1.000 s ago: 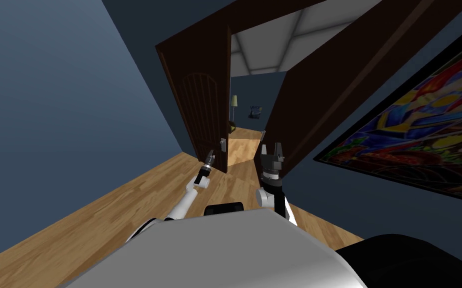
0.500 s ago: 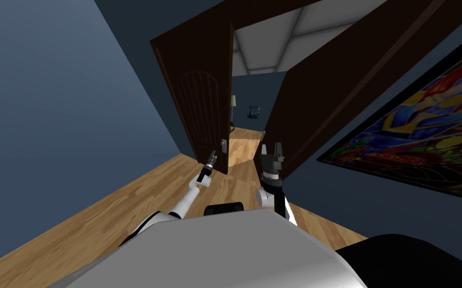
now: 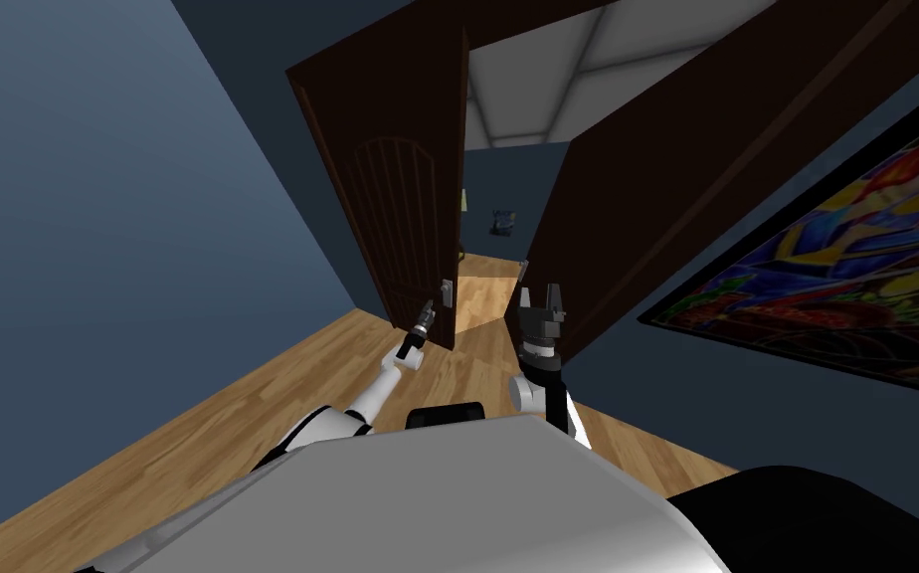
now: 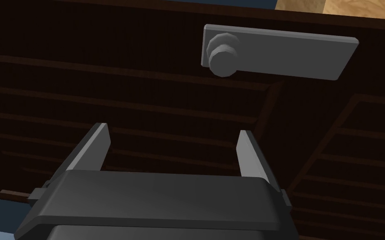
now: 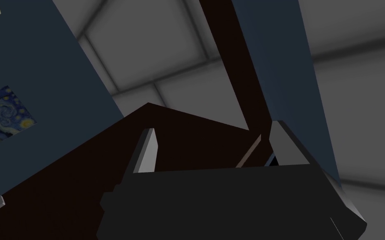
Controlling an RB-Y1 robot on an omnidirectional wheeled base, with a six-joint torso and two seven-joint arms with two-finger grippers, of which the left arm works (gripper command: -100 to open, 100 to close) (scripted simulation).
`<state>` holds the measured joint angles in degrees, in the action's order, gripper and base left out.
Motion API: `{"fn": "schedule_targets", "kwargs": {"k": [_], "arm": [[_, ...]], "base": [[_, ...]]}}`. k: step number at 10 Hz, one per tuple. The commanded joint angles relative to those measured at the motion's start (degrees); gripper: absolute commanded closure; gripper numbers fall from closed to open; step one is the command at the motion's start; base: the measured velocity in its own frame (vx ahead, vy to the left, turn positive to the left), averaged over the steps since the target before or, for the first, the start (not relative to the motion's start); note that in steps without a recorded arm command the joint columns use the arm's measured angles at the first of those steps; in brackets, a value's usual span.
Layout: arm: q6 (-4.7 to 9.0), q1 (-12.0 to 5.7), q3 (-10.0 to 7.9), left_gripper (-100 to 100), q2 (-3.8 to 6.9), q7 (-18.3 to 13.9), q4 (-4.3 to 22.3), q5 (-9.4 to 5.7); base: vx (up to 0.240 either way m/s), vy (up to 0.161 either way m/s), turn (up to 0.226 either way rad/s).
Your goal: Push the door open
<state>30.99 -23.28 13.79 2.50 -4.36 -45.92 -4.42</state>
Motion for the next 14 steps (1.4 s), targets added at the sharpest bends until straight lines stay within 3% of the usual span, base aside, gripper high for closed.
{"fn": "schedule_targets", "kwargs": {"k": [1, 3, 5, 12, 13, 14], "arm": [[-0.02, -1.15, 0.30, -100, -0.37, -0.2, 2.0, 0.00], [-0.17, -2.58, 0.65, -100, -0.79, -0.5, 4.3, -0.02], [-0.42, -5.02, 1.26, -100, -1.66, -0.9, 8.2, -0.04], [-0.87, -9.38, 2.34, -100, -3.67, -1.7, 15.2, -0.08], [-1.16, -8.87, 2.30, -100, -3.43, -1.6, 14.2, -0.05], [-1.11, -8.92, 2.12, -100, -1.78, -1.6, 14.4, -0.11]], "base": [[0.062, 0.065, -0.046], [0.056, 0.074, -0.047], [0.108, 0.121, -0.072], [0.075, 0.071, -0.042], [0.023, 0.025, -0.007], [0.113, -0.054, -0.032]]}}
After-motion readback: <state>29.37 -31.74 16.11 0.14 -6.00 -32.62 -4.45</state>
